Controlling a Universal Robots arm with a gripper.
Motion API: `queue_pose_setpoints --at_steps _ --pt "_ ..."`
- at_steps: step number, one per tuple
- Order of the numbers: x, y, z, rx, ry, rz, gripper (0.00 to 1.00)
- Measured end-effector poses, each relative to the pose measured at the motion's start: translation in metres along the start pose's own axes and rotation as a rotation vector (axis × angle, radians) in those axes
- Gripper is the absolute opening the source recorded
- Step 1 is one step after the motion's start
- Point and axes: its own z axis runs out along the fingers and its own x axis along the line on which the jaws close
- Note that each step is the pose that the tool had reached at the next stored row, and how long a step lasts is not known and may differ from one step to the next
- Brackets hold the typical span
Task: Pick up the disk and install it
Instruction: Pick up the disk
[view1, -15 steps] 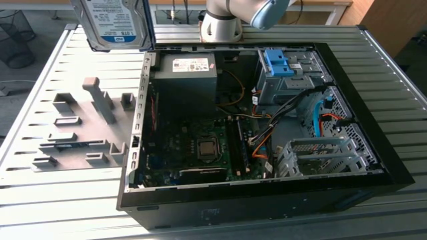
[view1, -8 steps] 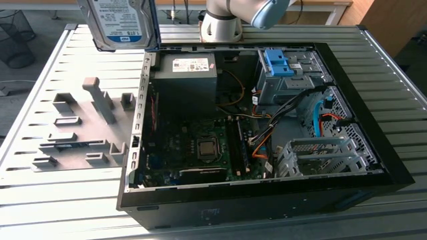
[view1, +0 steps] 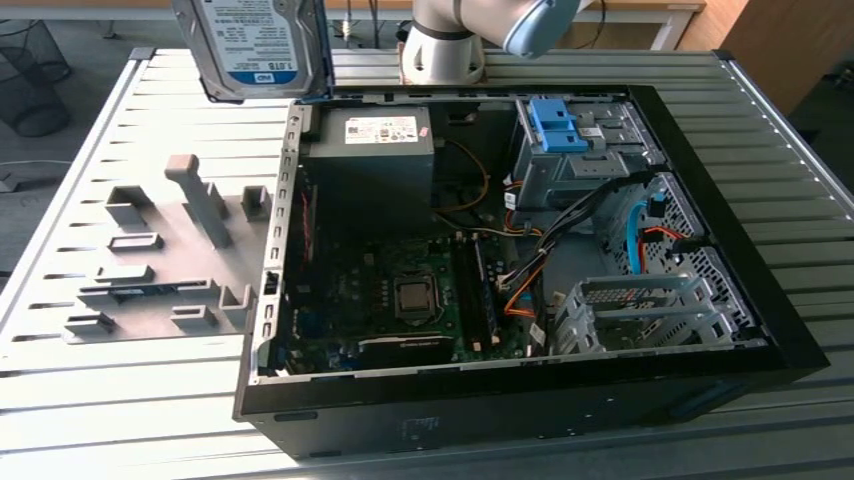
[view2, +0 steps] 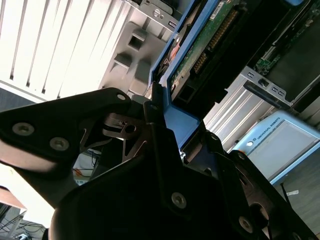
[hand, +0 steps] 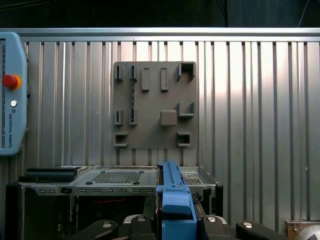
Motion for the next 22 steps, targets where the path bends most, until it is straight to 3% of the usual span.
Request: queue_pose_setpoints --at_steps 6,17,22 --pt "0.0042 -0.0029 0.0 0.0 0.0 0.0 0.36" --pt "0.0248 -0.0034 0.0002 0.0001 0.0 0.0 0.36" --pt "0.0263 -0.0092 0.0001 0.0 0.0 0.0 0.36"
